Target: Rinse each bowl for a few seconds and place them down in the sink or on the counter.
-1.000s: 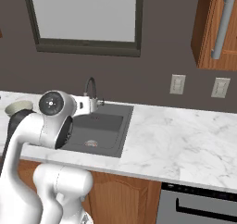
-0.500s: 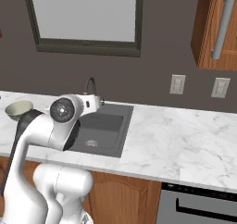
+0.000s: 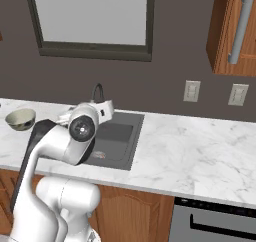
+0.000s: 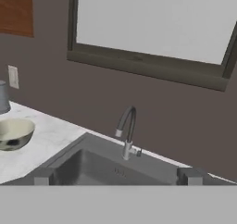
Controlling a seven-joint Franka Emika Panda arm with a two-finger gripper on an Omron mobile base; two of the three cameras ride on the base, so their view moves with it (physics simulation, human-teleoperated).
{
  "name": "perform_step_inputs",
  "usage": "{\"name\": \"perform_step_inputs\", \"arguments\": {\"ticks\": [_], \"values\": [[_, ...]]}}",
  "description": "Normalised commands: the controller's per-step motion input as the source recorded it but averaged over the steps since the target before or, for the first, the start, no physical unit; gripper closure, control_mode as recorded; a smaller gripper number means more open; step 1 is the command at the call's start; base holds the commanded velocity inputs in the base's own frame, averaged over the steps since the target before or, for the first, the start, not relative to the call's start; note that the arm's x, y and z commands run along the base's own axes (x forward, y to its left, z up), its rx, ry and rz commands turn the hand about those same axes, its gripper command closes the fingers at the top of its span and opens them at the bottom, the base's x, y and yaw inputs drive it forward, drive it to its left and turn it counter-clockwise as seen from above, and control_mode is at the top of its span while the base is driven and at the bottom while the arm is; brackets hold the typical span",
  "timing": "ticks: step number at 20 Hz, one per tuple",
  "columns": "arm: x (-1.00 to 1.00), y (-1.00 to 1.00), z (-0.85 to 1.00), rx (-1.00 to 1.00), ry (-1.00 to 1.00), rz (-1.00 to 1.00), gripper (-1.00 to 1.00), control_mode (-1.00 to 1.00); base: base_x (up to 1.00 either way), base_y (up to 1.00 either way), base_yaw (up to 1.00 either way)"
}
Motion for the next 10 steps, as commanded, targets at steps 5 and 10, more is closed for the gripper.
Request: {"name": "perform_step_inputs", "arguments": {"ticks": [5, 10], "values": [[0.19, 0.00, -0.23, 0.00, -0.16, 0.07, -1.00, -1.00, 0.00, 0.00, 0.00], [0.27, 0.00, -0.33, 0.02, -0.11, 0.07, -1.00, -1.00, 0.00, 0.00, 0.00]]}}
